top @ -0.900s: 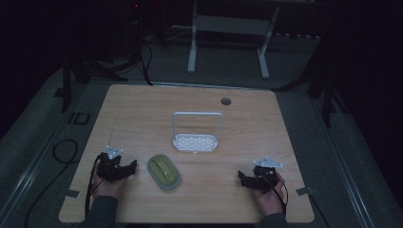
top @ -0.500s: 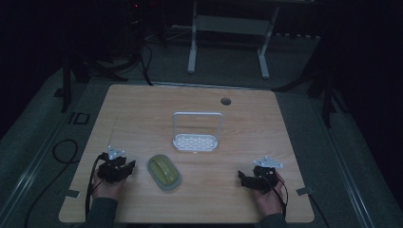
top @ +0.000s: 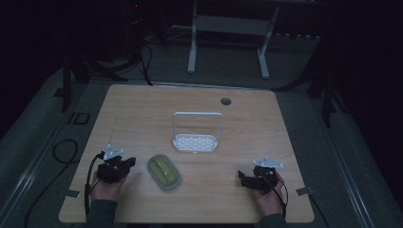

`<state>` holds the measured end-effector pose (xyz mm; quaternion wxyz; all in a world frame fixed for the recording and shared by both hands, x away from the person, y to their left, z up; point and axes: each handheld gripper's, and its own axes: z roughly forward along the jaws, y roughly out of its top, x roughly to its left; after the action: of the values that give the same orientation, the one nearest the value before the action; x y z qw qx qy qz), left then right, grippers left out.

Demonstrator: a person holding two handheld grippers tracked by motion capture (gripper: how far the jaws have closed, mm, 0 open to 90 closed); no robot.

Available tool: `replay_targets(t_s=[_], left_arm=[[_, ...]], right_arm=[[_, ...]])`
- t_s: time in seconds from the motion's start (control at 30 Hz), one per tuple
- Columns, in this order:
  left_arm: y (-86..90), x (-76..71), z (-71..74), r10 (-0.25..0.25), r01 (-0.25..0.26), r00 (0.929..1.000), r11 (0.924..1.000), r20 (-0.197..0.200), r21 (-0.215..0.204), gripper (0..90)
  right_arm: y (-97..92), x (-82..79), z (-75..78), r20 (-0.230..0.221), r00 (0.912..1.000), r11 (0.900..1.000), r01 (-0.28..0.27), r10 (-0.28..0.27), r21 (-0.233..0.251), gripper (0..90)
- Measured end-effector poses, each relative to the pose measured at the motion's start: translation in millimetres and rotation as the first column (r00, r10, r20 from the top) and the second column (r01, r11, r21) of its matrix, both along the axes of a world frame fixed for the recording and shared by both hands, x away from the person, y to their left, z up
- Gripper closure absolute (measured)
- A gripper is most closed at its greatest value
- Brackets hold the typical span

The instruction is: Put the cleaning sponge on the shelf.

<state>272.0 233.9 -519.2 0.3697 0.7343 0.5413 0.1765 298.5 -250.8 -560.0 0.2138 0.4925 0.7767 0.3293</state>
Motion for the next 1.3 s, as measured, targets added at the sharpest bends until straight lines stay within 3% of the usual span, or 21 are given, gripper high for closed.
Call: replay_targets(t_s=[0.23, 0.37, 0.4, 0.73, 1.07, 1.3], left_arm=[[-11.9, -1.1, 13.1, -0.059, 0.059, 0.9982, 0.9982, 0.007, -0.008, 89.8], [-20.5, -0.5, 21.3, -0.094, 0.094, 0.9955, 0.9956, 0.015, 0.007, 89.6], [-23.7, 0.6, 24.1, -0.104, 0.104, 0.9945, 0.9942, 0.011, 0.027, 89.6], [-34.6, 6.4, 35.9, -0.137, 0.136, 0.9904, 0.9901, 0.02, 0.036, 89.6], [-53.3, 11.2, 37.6, -0.181, 0.181, 0.9834, 0.9827, 0.01, 0.039, 89.6], [-72.6, 13.2, 35.4, -0.232, 0.232, 0.9726, 0.9713, -0.004, 0.052, 89.5]], right_arm=[[0.0, 0.0, 0.0, 0.0, 1.0, 1.0, 0.0, 0.0, 0.0, 14.2], [0.1, -0.1, 0.0, 0.001, 1.0, 1.0, 0.001, -0.001, 0.0, 14.2], [0.1, -0.1, 0.0, 0.001, 1.0, 1.0, 0.001, -0.001, -0.001, 14.3], [0.1, -0.1, 0.0, 0.001, 1.0, 1.0, 0.001, -0.001, 0.0, 14.3], [0.1, -0.2, 0.0, 0.002, 1.0, 1.0, 0.002, -0.002, -0.001, 14.3], [0.2, -0.2, -0.1, 0.003, 1.0, 1.0, 0.002, -0.002, -0.001, 14.3]])
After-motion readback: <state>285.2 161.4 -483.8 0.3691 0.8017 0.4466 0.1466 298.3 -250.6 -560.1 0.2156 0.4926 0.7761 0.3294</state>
